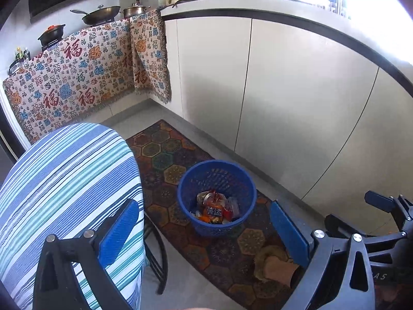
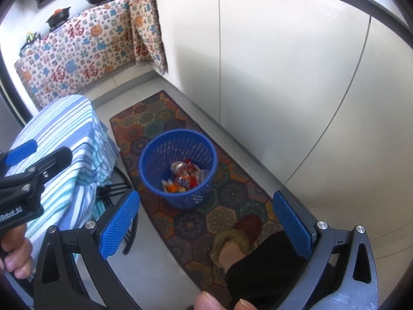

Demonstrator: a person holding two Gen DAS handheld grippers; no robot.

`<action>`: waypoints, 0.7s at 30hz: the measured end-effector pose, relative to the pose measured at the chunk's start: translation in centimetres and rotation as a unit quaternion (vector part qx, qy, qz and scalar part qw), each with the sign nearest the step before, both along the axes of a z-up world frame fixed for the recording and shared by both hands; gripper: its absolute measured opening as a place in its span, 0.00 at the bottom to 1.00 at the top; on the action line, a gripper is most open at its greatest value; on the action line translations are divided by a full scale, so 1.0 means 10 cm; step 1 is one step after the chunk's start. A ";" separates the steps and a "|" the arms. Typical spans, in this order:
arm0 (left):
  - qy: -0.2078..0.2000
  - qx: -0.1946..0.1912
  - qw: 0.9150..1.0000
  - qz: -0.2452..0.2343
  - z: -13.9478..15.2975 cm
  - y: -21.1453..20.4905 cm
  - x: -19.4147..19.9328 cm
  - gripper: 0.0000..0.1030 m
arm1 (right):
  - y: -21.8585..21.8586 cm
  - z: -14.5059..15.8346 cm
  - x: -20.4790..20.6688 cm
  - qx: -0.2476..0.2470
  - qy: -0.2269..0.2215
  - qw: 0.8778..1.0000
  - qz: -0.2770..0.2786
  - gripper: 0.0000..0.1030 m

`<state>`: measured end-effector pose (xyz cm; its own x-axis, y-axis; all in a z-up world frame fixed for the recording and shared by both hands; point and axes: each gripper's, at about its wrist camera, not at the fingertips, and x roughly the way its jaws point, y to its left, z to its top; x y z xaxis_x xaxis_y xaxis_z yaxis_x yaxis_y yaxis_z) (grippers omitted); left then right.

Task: Collect trash

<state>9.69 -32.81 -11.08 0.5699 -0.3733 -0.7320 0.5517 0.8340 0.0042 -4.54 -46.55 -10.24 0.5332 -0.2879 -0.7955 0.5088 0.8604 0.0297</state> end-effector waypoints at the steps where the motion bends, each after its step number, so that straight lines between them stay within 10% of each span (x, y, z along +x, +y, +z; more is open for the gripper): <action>1: 0.001 0.005 1.000 -0.001 -0.01 -0.01 -0.01 1.00 | 0.01 0.00 -0.01 0.001 0.000 1.000 0.000 1.00; 21: 0.018 0.020 1.000 0.007 -0.14 0.01 0.08 1.00 | 0.11 0.04 0.00 0.017 -0.004 1.000 0.007 1.00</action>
<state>10.53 -32.72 -12.50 0.5484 -0.3362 -0.7656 0.5406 0.8411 0.0179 -4.57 -45.42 -9.89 0.5425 -0.2527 -0.8011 0.4967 0.8656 0.0633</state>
